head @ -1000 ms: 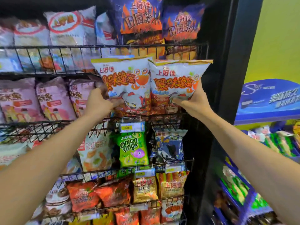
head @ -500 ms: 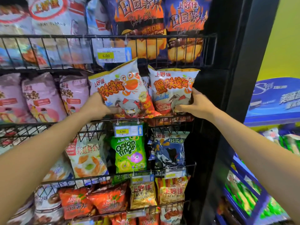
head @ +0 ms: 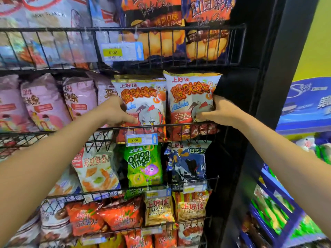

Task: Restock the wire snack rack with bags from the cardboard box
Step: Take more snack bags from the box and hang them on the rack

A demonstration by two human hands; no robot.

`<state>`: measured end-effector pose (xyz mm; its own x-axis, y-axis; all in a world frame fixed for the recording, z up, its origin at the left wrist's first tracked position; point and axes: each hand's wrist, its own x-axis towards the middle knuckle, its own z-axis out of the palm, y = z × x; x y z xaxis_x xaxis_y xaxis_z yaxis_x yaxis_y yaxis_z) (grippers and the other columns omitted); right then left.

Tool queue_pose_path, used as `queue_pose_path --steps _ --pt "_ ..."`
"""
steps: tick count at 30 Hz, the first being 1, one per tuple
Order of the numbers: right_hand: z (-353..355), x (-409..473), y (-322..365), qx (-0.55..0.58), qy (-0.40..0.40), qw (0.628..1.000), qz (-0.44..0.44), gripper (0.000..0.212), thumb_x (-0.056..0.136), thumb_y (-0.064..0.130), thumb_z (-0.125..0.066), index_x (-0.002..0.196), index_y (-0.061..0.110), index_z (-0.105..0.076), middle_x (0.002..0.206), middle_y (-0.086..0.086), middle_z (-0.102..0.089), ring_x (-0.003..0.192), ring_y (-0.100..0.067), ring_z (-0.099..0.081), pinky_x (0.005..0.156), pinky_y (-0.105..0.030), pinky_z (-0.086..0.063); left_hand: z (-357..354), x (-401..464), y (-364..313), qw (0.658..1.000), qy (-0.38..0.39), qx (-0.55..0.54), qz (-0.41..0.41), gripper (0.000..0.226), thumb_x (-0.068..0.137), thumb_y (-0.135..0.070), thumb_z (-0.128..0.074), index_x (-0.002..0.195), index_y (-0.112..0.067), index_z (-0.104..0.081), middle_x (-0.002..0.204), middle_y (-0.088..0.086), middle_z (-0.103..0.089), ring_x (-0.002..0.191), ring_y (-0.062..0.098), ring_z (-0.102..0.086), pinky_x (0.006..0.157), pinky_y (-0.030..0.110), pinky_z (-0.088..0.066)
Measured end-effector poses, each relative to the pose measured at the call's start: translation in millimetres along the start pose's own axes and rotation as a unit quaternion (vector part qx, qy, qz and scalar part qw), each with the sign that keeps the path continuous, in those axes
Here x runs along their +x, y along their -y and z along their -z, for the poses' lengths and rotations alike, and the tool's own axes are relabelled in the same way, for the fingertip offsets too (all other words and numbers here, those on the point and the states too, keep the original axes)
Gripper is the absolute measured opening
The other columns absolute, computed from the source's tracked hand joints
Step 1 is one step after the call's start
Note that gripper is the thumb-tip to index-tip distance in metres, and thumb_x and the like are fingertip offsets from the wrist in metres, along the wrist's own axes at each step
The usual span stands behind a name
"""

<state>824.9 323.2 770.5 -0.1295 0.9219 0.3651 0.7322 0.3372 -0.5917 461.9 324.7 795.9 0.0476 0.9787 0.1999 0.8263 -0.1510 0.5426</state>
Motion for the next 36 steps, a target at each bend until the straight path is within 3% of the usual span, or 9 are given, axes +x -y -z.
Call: queue_pose_path --steps 3,6,10,14,18,23,28,33,36 --pt "-0.8 -1.9 3.0 -0.011 0.0 1.0 -0.016 0.065 0.065 0.049 -0.081 0.124 0.031 -0.061 0.114 0.015 -0.071 0.105 -0.009 -0.067 0.096 -0.036 -0.055 0.6 -3.2 4.8 0.999 0.021 -0.039 0.004 0.041 0.068 -0.034 -0.092 0.088 -0.009 -0.066 0.071 0.003 -0.061 0.058 0.018 -0.052 0.053 0.028 -0.045" --pt "2.3 -5.7 9.7 0.022 0.02 0.999 -0.017 0.053 0.072 0.046 -0.083 0.12 0.034 -0.063 0.115 0.015 -0.071 0.106 -0.01 -0.068 0.099 -0.039 -0.054 4.4 -11.1 1.3 0.997 0.022 -0.073 0.006 0.04 0.075 -0.043 -0.085 0.075 -0.015 -0.057 0.065 0.0 -0.054 0.057 0.016 -0.047 0.048 0.022 -0.038" --pt "1.8 -11.1 13.1 0.062 -0.022 0.997 -0.045 0.047 0.078 0.062 -0.075 0.113 0.031 -0.066 0.107 0.015 -0.072 0.101 -0.01 -0.069 0.093 -0.036 -0.056 3.0 -14.9 -1.4 0.996 -0.002 -0.091 0.009 0.047 0.078 -0.051 -0.08 0.072 -0.013 -0.051 0.066 0.003 -0.049 0.059 0.02 -0.047 0.05 0.026 -0.037" --pt "-6.0 -12.6 23.4 0.016 -0.062 0.995 -0.077 0.042 0.083 0.055 -0.07 0.113 0.026 -0.066 0.104 0.009 -0.071 0.097 -0.014 -0.066 0.08 -0.03 -0.052 -4.2 -21.0 -6.7 0.994 -0.013 -0.11 0.007 0.031 0.086 -0.039 -0.076 0.074 -0.018 -0.056 0.068 -0.002 -0.055 0.059 0.013 -0.049 0.053 0.029 -0.034" --pt "-8.9 -14.4 32.9 -0.002 -0.062 0.993 -0.096 0.039 0.085 0.051 -0.068 0.113 0.024 -0.066 0.108 0.006 -0.07 0.1 -0.016 -0.066 0.08 -0.031 -0.051 -2.1 -24.7 -8.8 0.995 -0.012 -0.101 0.023 0.035 0.082 -0.046 -0.078 0.093 -0.017 -0.062 0.091 0.002 -0.065 0.073 0.012 -0.055 0.064 0.03 -0.039" --pt "-7.1 -30.7 44.4 -0.048 -0.06 0.991 -0.109 0.045 0.087 0.05 -0.065 0.108 0.011 -0.071 0.101 -0.007 -0.075 0.092 -0.025 -0.07 0.085 -0.044 -0.06 8.5 -39.0 -5.1 0.999 -0.019 -0.047 0.015 0.046 0.078 -0.055 -0.077 0.073 -0.022 -0.045 0.072 0.0 -0.047 0.072 0.023 -0.047 0.067 0.031 -0.035" --pt "-5.1 -59.3 57.5 -0.142 -0.069 0.983 -0.098 0.052 0.086 0.062 -0.061 0.09 0.01 -0.064 0.078 -0.005 -0.069 0.07 -0.025 -0.066 0.062 -0.036 -0.054 16.1 -70.3 0.1 0.996 -0.06 0.066 -0.02 0.06 0.084 -0.058 -0.07 0.124 -0.015 -0.057 0.107 0.002 -0.054 0.097 0.025 -0.052 0.08 0.03 -0.038" --pt "-20.0 -84.5 67.8 -0.225 -0.075 0.97 -0.048 0.074 0.078 0.081 -0.041 0.121 0.025 -0.063 0.093 -0.004 -0.067 0.085 -0.026 -0.063 0.067 -0.038 -0.058 12.8 -103.4 10.0 0.981 -0.081 0.17 -0.05 0.058 0.088 -0.055 -0.064 0.125 -0.011 -0.059 0.122 0.017 -0.064 0.111 0.037 -0.061 0.089 0.043 -0.052" --pt "-37.8 -104.7 75.1 -0.232 -0.061 0.97 -0.041 0.082 0.075 0.08 -0.041 0.14 0.032 -0.052 0.118 -0.003 -0.066 0.109 -0.032 -0.061 0.081 -0.045 -0.058 9.1 -124.1 21.5 0.97 -0.059 0.225 -0.069 0.056 0.088 -0.057 -0.056 0.119 -0.01 -0.061 0.111 0.018 -0.064 0.103 0.037 -0.061 0.084 0.045 -0.053"
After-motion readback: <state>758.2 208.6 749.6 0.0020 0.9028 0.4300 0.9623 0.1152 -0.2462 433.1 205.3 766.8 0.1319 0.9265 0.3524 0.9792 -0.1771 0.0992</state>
